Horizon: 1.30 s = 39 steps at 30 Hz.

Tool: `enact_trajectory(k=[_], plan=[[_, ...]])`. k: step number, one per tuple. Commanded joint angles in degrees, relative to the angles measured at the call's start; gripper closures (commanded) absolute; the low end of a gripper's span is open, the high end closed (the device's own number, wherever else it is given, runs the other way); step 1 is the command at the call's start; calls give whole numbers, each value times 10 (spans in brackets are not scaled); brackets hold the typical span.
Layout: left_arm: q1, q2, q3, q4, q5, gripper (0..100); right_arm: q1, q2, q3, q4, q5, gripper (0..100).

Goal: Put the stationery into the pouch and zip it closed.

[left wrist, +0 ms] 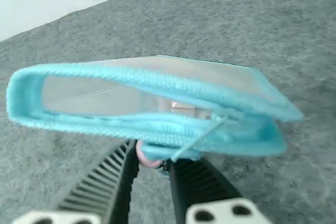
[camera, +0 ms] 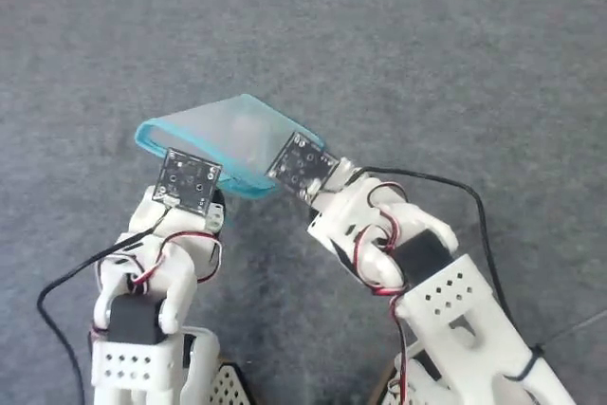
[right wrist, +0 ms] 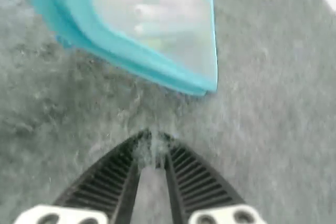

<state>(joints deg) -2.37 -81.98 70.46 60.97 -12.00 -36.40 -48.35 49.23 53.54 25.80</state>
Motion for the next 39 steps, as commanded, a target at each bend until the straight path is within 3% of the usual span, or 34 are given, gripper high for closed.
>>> enact_trajectory(k=[1,3,6,9,11,17,22,28,33,39], plan=[[29,1,-37,2,-16,991,-15,-20,-6,-17,2,993],[51,1,-37,9,-16,991,-54,-19,-11,-11,-4,978],[55,1,-37,9,-16,991,-114,-15,-13,-23,-30,845],[55,3,-37,9,-14,991,-135,-15,-13,-62,-26,705],[43,1,-37,9,-15,991,-136,-14,-13,-74,-5,666],[69,1,-47,33,-17,991,-128,-2,-17,-96,24,723],[71,1,-56,41,-15,991,-65,-7,-17,-96,-6,767],[71,4,-57,41,-14,991,-58,-7,-12,-58,-18,768],[75,2,-57,45,-14,991,-29,-2,-15,-96,-49,765],[76,3,-57,45,-16,991,-31,0,-24,-104,-24,764]])
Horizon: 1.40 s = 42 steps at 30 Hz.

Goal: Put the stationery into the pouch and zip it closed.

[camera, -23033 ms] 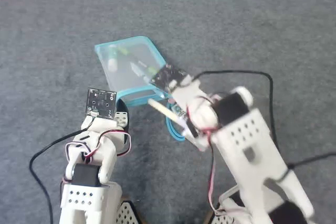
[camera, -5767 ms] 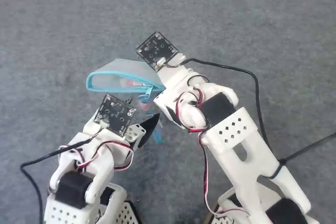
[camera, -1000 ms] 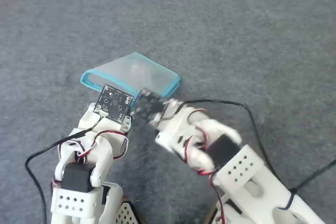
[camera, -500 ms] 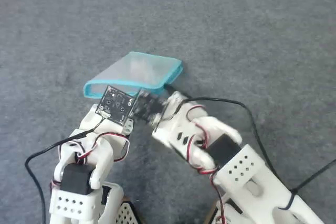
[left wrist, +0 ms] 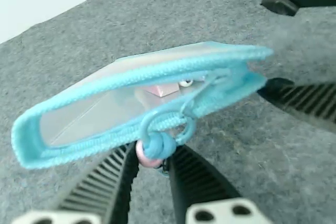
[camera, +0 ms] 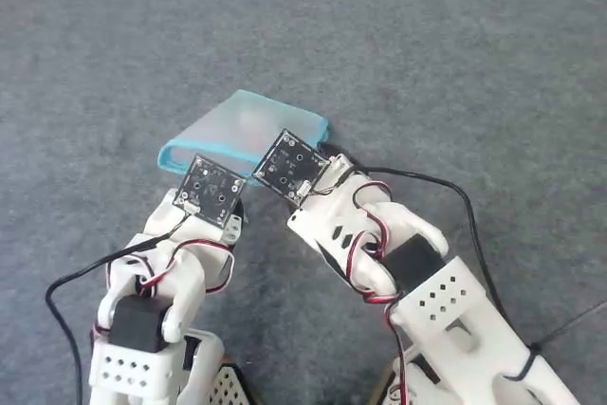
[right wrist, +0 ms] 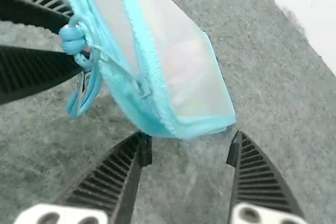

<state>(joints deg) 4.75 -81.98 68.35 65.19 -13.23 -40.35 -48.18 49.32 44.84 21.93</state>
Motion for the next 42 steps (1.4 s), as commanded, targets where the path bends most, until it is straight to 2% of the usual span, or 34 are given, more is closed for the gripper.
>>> enact_trajectory(k=[1,6,12,15,30,32,36,42], plan=[[4,4,-36,3,-4,991,7,-2,-27,-16,19,764],[4,4,-35,3,-4,991,-24,-2,-33,-16,20,764],[4,4,-33,3,-4,991,0,85,-88,-9,1,764],[4,4,-33,3,-4,991,-15,117,-106,-9,10,764],[4,4,-31,4,-4,991,-34,126,-134,-36,15,770],[4,4,-31,4,-4,991,-34,126,-133,-35,28,812],[4,4,-26,2,-5,991,-34,126,-133,-36,27,994],[0,2,-26,2,-5,991,-7,125,-105,-10,32,993]])
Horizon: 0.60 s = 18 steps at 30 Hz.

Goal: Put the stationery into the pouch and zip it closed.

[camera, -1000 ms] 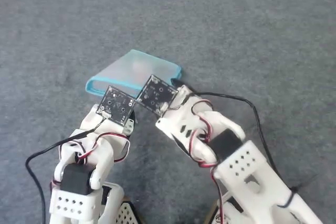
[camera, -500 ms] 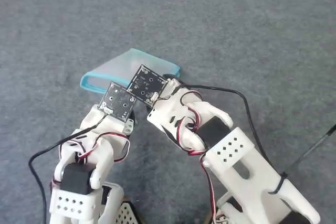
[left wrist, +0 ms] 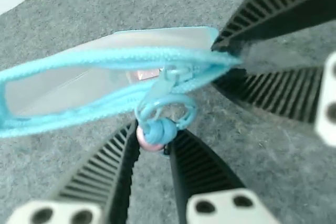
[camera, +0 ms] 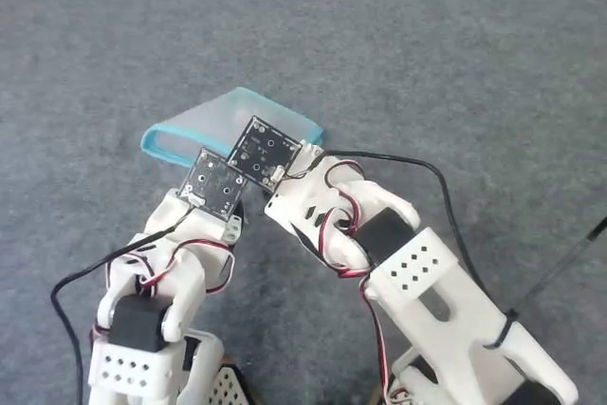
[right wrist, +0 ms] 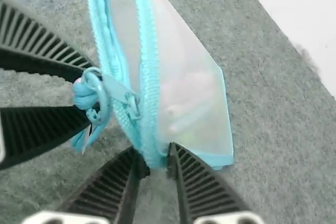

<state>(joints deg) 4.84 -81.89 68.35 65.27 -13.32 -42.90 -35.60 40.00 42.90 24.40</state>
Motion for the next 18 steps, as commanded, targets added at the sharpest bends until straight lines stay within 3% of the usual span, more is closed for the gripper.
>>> enact_trajectory(k=[1,7,13,18], plan=[[-1,1,-27,1,-4,991,31,0,-5,9,7,993],[-4,0,-30,1,-4,991,86,-7,35,7,8,993],[-71,4,-30,-22,-4,991,108,-7,63,7,9,993],[-87,4,-29,-26,-4,991,130,-7,65,12,18,993]])
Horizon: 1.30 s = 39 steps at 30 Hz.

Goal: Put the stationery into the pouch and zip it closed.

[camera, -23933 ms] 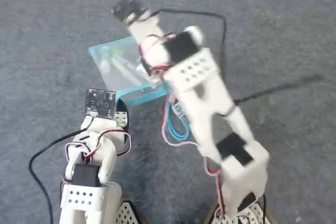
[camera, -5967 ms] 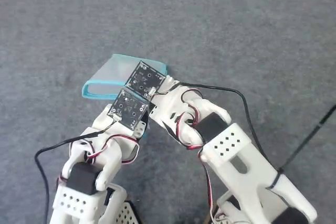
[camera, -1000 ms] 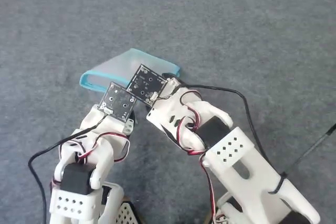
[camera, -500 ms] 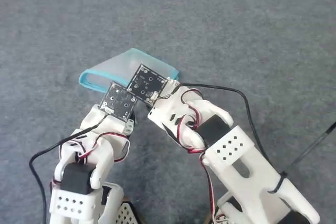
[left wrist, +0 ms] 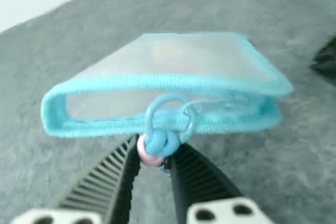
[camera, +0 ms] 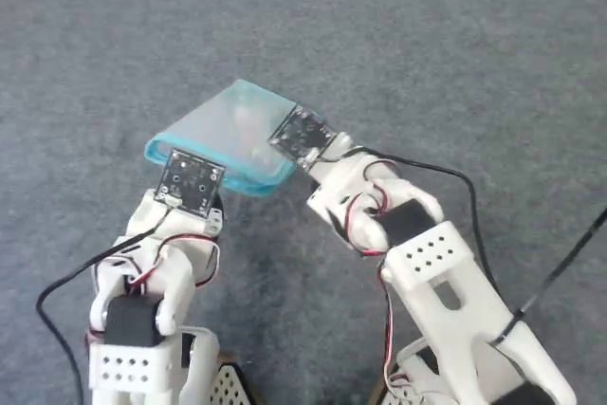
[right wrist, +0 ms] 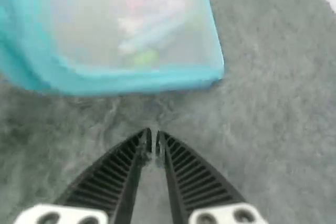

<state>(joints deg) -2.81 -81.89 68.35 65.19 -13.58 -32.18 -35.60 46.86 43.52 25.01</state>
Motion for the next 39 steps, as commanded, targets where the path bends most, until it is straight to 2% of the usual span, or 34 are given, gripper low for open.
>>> enact_trajectory(k=[1,3,6,10,13,16,23,29,33,36,39], plan=[[-8,4,-29,-24,-2,991,23,-7,-4,6,10,993],[0,4,-29,-24,-2,991,9,-7,-4,6,10,991],[8,4,-28,-23,-2,991,-51,-7,-4,8,10,961],[6,4,-28,-22,-2,991,-117,-7,-5,7,10,802],[6,4,-28,-22,-2,991,-118,-7,-4,-15,10,692],[7,4,-29,-22,-2,991,-116,-7,-4,-27,10,627],[7,4,-29,-21,-2,991,-116,0,-4,-90,14,626],[8,4,-29,-21,-2,991,-113,46,-49,-90,15,627],[8,4,-28,-21,-2,991,-131,31,-66,-41,15,624],[8,4,-28,-21,-2,991,-154,-36,-60,7,18,624],[9,4,-28,-21,-2,991,-164,-91,-42,13,34,625]])
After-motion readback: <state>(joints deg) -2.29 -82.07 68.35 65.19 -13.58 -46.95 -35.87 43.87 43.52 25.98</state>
